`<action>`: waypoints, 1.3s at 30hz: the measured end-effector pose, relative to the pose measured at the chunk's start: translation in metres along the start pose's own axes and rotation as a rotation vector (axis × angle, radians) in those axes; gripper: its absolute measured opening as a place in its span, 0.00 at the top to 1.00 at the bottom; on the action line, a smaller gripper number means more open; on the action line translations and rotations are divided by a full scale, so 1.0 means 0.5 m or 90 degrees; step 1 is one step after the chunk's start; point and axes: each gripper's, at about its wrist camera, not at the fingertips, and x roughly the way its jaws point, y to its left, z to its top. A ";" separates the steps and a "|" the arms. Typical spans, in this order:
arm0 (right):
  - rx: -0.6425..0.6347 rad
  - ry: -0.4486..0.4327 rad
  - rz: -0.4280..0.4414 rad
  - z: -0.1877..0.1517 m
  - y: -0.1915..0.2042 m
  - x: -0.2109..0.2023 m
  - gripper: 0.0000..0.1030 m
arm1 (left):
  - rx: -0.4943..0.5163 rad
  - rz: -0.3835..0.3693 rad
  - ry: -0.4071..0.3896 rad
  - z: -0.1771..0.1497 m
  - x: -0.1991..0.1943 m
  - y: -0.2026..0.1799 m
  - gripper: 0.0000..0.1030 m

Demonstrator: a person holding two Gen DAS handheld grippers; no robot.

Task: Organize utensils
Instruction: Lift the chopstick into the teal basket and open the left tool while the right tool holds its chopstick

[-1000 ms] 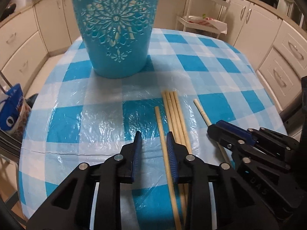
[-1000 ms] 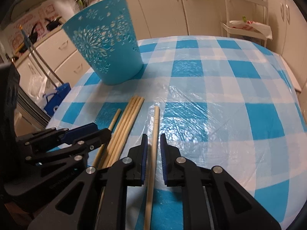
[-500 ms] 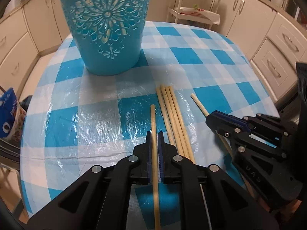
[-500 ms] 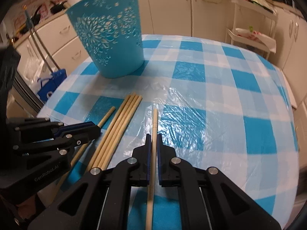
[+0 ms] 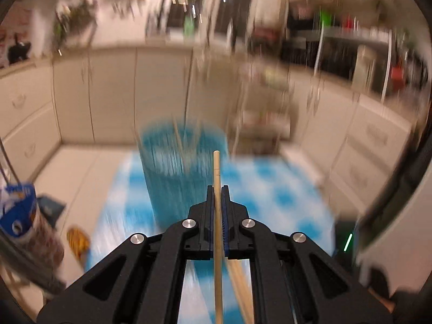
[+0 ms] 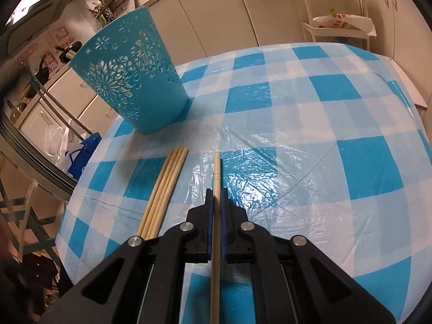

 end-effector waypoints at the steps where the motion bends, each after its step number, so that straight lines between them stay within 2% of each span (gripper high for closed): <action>1: -0.001 0.000 0.000 0.000 0.001 0.000 0.94 | -0.005 0.000 -0.029 0.025 -0.008 0.004 0.96; 4: 0.002 0.000 0.003 0.000 -0.001 0.000 0.94 | -0.032 0.008 -0.140 0.120 -0.017 0.027 0.96; 6: 0.002 0.000 0.003 0.001 -0.002 0.000 0.94 | -0.037 0.025 -0.183 0.158 -0.001 0.030 0.96; 8: 0.004 0.000 0.005 -0.001 -0.004 -0.001 0.94 | -0.064 0.032 -0.212 0.190 0.028 0.039 0.96; 13: 0.009 0.000 0.011 -0.001 -0.008 0.000 0.94 | -0.087 0.102 -0.269 0.221 0.120 0.046 0.96; 19: 0.016 0.001 0.020 -0.002 -0.011 0.000 0.94 | -0.102 0.167 -0.265 0.210 0.201 0.049 0.96; 24: 0.020 0.002 0.025 -0.001 -0.014 0.001 0.94 | -0.079 0.193 -0.249 0.187 0.218 0.035 0.96; 31: 0.021 0.002 0.027 0.000 -0.015 0.001 0.94 | -0.049 0.196 -0.190 0.163 0.232 0.020 0.95; 39: 0.024 0.002 0.029 -0.001 -0.017 0.001 0.94 | -0.038 0.197 -0.102 0.101 0.224 0.033 0.95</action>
